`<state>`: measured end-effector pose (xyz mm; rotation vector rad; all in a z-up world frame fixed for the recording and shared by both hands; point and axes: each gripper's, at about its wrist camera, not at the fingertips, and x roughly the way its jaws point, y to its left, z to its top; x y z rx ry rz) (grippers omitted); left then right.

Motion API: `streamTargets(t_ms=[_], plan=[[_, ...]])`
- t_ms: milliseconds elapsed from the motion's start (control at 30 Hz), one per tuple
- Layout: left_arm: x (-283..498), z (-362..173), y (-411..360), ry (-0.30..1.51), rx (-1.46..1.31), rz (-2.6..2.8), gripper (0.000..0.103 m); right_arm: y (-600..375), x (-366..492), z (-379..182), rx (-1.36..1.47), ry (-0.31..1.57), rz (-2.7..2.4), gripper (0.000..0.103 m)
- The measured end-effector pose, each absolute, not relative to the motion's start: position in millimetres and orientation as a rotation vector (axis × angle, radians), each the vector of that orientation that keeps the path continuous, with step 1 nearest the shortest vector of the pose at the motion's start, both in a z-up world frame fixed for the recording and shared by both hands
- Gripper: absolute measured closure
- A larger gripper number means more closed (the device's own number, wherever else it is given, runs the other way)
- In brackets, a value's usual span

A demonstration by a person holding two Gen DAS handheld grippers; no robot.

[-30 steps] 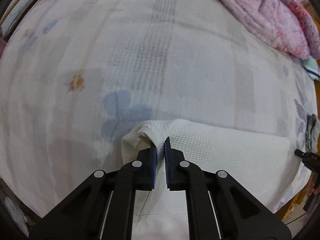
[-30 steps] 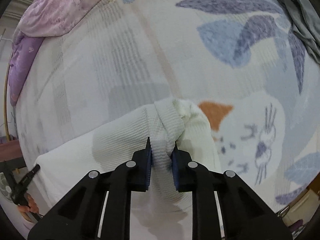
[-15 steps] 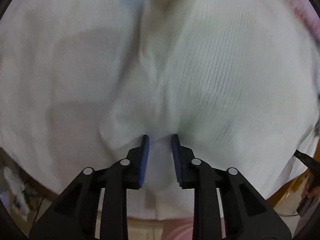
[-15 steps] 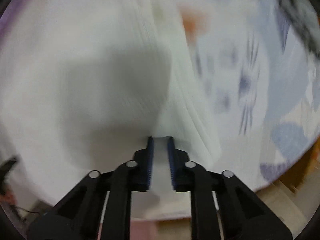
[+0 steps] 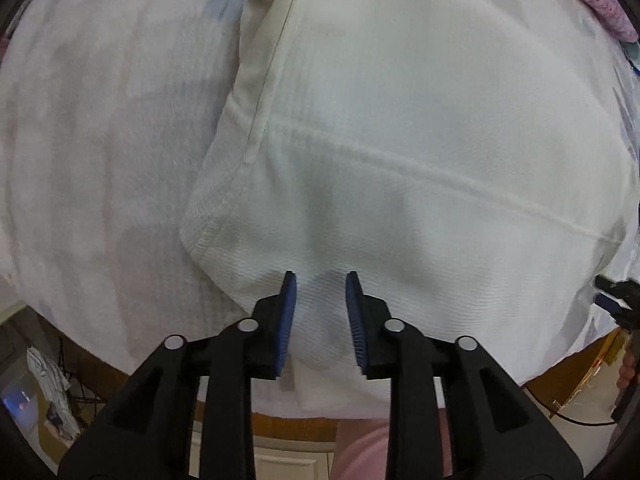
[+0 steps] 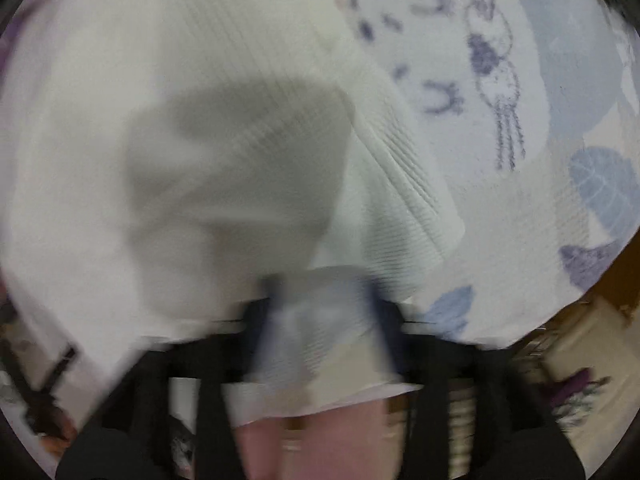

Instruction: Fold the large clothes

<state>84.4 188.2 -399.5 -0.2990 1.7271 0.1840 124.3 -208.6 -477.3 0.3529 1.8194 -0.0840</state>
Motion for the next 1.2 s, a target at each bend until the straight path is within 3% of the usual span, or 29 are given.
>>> streamTargets(t_ms=[67,267,467,800,1000,1200], plan=[[88,-387,182,1.709,-0.286,0.189,0.059,-207,130,-460,0.284,1.802,-0.061,0.022],[109,-350,149,1.656,-0.229,0.174,0.048,-200,152,-430,0.189,1.762,0.031,0.018],[122,-303,109,1.556,-0.188,0.155,0.047,-204,162,-396,0.142,1.693,0.131,0.016],[150,-288,51,1.497,-0.148,0.166,0.044,-247,166,-345,0.201,1.574,0.235,0.012],[162,-289,25,1.485,-0.100,0.174,0.036,-274,200,-345,0.285,1.498,0.354,0.011],[180,-310,4,1.509,-0.063,0.186,0.036,-277,242,-376,0.318,1.454,0.461,0.011]])
